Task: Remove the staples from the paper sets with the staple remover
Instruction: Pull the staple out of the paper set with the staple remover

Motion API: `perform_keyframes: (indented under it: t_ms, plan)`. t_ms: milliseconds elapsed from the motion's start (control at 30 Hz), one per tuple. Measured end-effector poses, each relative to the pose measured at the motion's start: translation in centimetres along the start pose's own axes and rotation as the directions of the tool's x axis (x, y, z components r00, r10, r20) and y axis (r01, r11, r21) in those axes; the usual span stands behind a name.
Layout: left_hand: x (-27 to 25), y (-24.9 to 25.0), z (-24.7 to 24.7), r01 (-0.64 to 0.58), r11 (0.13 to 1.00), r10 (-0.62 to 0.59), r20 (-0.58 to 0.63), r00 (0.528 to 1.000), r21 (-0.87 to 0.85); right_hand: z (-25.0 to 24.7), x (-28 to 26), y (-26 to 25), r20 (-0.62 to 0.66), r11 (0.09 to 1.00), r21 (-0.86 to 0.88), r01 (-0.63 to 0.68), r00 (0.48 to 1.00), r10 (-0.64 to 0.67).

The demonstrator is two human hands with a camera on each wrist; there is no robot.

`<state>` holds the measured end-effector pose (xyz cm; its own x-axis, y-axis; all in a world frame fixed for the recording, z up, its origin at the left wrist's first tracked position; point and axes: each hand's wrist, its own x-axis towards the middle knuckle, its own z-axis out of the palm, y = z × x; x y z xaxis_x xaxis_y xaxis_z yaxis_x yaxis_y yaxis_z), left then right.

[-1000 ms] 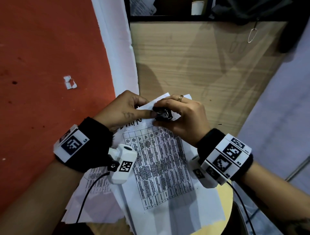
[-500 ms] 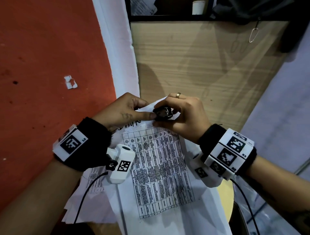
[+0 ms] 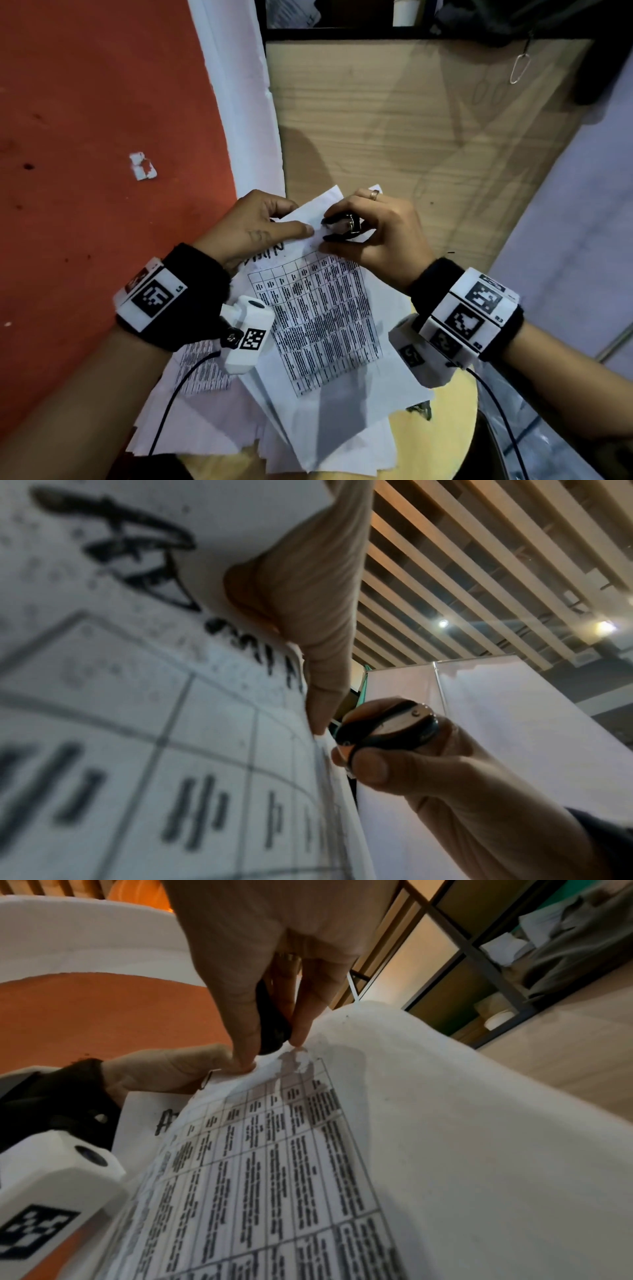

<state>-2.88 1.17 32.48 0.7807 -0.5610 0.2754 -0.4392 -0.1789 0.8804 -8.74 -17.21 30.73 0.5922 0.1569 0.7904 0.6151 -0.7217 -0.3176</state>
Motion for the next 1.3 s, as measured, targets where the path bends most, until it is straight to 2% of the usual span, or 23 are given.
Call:
perform_keyframes:
  t_ms: [133,233,367,433,567,700,767,833,900,1067,1167,1233,1300]
  plan:
    - [0.2,-1.3,-0.4,0.015,0.996,-0.009,-0.08,0.997,0.083,0.5,-1.3,1.8,-0.049,0.997,-0.039,-0.059,0.997,0.057]
    - [0.3,-2.6,-1.5,0.005,0.984,0.013,-0.1,0.995,0.179,0.6,-3.8,3.8,-0.041,0.975,-0.082,-0.208,0.978,0.205]
    - [0.0,-4.7,-3.4,0.01,0.952,0.008,-0.058,0.998,0.307,2.0,-8.4,6.9,0.092,0.876,-0.17,-0.452,0.877,0.471]
    - [0.0,-5.9,-4.9,0.048,0.927,-0.049,-0.008,0.999,0.373,3.2,-10.4,8.1,0.145,0.822,-0.215,-0.527,0.815,0.56]
    - [1.2,-8.5,-8.8,0.169,0.824,-0.223,0.034,0.974,0.541,5.1,-13.4,10.2,0.218,0.74,-0.256,-0.622,0.708,0.671]
    - [3.1,-11.6,-11.4,0.202,0.752,-0.354,0.126,0.927,0.628,6.7,-15.5,11.8,0.252,0.689,-0.278,-0.67,0.641,0.725]
    - [4.4,-14.4,-11.7,0.231,0.679,-0.446,0.142,0.884,0.697,7.5,-16.5,12.4,0.272,0.66,-0.282,-0.697,0.601,0.751]
    - [5.9,-18.0,-11.0,0.241,0.568,-0.539,0.134,0.832,0.787,8.3,-17.5,13.2,0.295,0.623,-0.29,-0.726,0.552,0.78]
    - [6.9,-21.6,-9.7,0.205,0.454,-0.592,0.122,0.796,0.867,9.2,-18.4,14.1,0.315,0.583,-0.311,-0.751,0.497,0.808]
    - [7.9,-29.2,-6.1,0.06,0.175,-0.606,0.059,0.794,0.983,11.5,-19.8,15.7,0.333,0.53,-0.354,-0.771,0.425,0.841]
    - [8.2,-32.9,-5.3,0.031,-0.027,-0.612,-0.041,0.79,0.999,12.6,-20.8,16.1,0.344,0.491,-0.366,-0.791,0.375,0.861]
    - [8.5,-34.9,-4.7,0.043,-0.11,-0.63,-0.104,0.77,0.993,13.4,-21.8,16.3,0.358,0.472,-0.375,-0.798,0.345,0.868]
    - [8.6,-36.7,-4.3,0.023,-0.14,-0.652,-0.11,0.75,0.99,14.4,-22.9,16.4,0.365,0.442,-0.367,-0.819,0.31,0.878]
